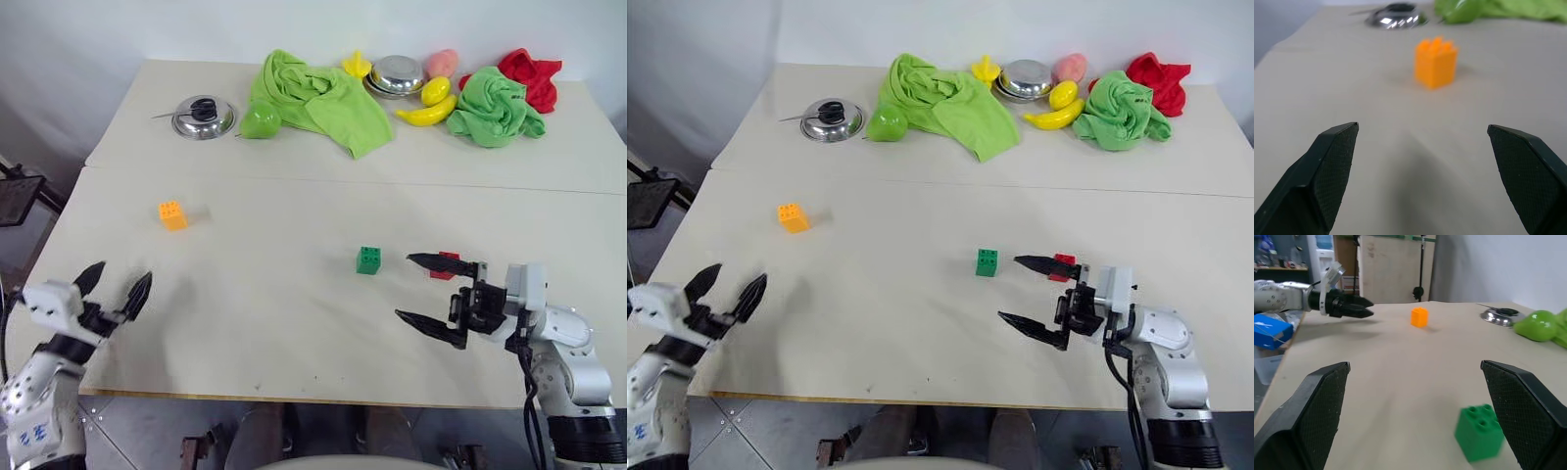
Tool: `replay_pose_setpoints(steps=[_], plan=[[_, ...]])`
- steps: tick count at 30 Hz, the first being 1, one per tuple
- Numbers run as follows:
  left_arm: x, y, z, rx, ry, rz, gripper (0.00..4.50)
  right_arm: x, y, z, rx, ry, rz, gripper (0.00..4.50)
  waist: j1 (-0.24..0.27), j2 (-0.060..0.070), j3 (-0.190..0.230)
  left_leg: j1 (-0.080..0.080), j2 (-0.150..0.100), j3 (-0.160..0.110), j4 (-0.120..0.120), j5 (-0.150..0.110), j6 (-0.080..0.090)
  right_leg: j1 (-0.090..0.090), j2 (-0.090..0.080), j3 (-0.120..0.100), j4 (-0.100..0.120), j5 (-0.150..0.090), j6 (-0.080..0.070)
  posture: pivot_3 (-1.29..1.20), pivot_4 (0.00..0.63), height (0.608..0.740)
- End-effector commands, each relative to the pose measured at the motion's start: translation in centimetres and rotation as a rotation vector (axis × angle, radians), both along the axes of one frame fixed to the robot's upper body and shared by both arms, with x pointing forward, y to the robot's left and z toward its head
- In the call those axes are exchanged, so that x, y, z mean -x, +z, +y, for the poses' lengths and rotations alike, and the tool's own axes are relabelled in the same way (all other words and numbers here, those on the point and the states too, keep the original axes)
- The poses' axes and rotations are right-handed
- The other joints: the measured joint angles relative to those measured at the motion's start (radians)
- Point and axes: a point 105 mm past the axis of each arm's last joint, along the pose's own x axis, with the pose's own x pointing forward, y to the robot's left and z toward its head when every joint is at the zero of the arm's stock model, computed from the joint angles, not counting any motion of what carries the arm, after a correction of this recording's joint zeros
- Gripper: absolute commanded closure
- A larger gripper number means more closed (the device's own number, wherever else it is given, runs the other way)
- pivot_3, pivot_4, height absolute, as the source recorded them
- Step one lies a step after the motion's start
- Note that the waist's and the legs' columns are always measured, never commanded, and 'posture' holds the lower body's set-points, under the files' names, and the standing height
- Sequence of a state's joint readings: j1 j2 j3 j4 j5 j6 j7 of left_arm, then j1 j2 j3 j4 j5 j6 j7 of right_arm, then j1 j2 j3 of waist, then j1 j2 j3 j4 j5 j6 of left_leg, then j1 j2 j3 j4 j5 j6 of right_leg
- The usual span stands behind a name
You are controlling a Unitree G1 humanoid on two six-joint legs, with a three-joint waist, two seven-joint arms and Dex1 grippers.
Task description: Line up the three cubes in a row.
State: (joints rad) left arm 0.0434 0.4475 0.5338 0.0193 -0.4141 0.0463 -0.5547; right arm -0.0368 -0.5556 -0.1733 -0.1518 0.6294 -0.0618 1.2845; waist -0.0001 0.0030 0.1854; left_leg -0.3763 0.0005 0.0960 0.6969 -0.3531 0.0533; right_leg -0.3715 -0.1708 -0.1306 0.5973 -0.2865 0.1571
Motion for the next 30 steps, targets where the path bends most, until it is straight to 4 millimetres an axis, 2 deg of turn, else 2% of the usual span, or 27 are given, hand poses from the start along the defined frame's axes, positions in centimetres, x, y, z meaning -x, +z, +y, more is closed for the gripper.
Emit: replay_pose_setpoints(steps=[1, 3, 5, 9, 14, 17, 23, 25, 27, 28, 30], plan=[[-2.5, 2.6, -1.1, 0.0, 0.033, -0.021, 0.01, 0.1, 0.8, -0.6, 0.001, -0.004, -0.037, 0.0, 0.0, 0.0, 0.0, 0.0, 0.0, 0.0, 0.0, 0.0, 0.0, 0.0, 0.0, 0.0, 0.0, 0.0, 0.0, 0.0, 0.15, 0.74], [-4.4, 3.2, -1.7, 0.042, 0.083, 0.017, 0.01, 0.2, 0.8, -0.7, 0.001, -0.009, -0.036, 0.0, 0.0, 0.0, 0.0, 0.0, 0.0, 0.0, 0.0, 0.0, 0.0, 0.0, 0.0, 0.0, 0.001, 0.0, 0.0, 0.0, 0.15, 0.74], [-5.4, 3.4, -2.1, 0.051, 0.115, 0.051, 0.01, 0.2, 0.8, -0.6, 0.0, -0.012, -0.036, 0.0, 0.0, 0.0, 0.0, 0.0, 0.0, 0.0, 0.0, 0.0, 0.0, 0.0, 0.0, 0.0, 0.001, 0.0, 0.0, 0.0, 0.15, 0.74], [-7.7, 3.7, -4.3, 0.07, 0.111, 0.09, 0.01, 0.5, 0.9, -0.3, -0.019, -0.018, -0.024, 0.0, 0.0, 0.0, 0.0, 0.0, -0.001, 0.001, -0.001, 0.0, 0.0, -0.001, 0.001, 0.0, 0.001, 0.0, 0.0, 0.0, 0.15, 0.74], [-8.9, 3.0, -4.7, 0.084, 0.166, 0.163, 0.01, 0.6, 0.9, 0.1, -0.027, -0.02, -0.014, 0.0, 0.0, 0.0, 0.0, 0.0, 0.0, 0.002, -0.001, 0.0, 0.0, -0.001, 0.002, 0.0, 0.0, 0.0, 0.0, 0.0, 0.15, 0.74], [-9.0, 2.7, -4.7, 0.074, 0.186, 0.183, 0.54, 0.7, 0.9, 0.2, -0.03, -0.023, -0.013, 0.0, 0.001, 0.0, 0.0, 0.0, 0.0, 0.002, -0.001, 0.0, 0.0, -0.001, 0.002, 0.0, 0.0, 0.0, 0.0, 0.0, 0.15, 0.74], [-8.6, 2.1, -5.0, 0.068, 0.159, 0.223, 2.39, 0.9, 0.9, 0.3, -0.033, -0.04, -0.016, 0.0, 0.003, 0.0, 0.0, 0.0, 0.0, 0.002, -0.001, 0.0, 0.0, 0.0, 0.002, 0.001, -0.001, 0.0, 0.0, 0.0, 0.15, 0.74], [-8.9, 3.4, -6.1, 0.067, 0.041, 0.163, 2.99, 1.0, 0.9, 0.2, -0.031, -0.054, -0.021, 0.0, 0.007, 0.0, 0.0, 0.0, 0.0, 0.002, -0.001, 0.0, 0.0, 0.0, 0.002, 0.001, -0.001, 0.0, 0.0, 0.0, 0.15, 0.74], [-8.8, 4.9, -8.0, 0.048, -0.155, 0.094, 3.04, 1.1, 1.0, -0.2, -0.025, -0.072, -0.023, 0.0, 0.01, 0.0, 0.0, 0.0, 0.0, 0.002, 0.0, 0.0, 0.0, 0.0, 0.002, 0.001, -0.001, 0.0, 0.0, 0.0, 0.15, 0.74], [-8.3, 5.6, -9.5, -0.01, -0.316, 0.059, 3.04, 1.2, 1.0, -0.6, -0.016, -0.089, -0.023, 0.0, 0.012, 0.0, 0.0, 0.0, 0.0, 0.002, 0.0, 0.0, -0.001, 0.0, 0.002, 0.001, -0.001, 0.0, 0.0, 0.0, 0.15, 0.74], [-7.1, 5.9, -11.8, -0.132, -0.578, 0.044, 3.04, 1.5, 1.1, -1.6, -0.011, -0.124, -0.018, 0.0, 0.019, 0.0, 0.0, 0.0, 0.0, 0.002, 0.0, 0.0, -0.001, -0.001, 0.002, 0.001, -0.001, 0.0, 0.0, 0.0, 0.15, 0.74]])
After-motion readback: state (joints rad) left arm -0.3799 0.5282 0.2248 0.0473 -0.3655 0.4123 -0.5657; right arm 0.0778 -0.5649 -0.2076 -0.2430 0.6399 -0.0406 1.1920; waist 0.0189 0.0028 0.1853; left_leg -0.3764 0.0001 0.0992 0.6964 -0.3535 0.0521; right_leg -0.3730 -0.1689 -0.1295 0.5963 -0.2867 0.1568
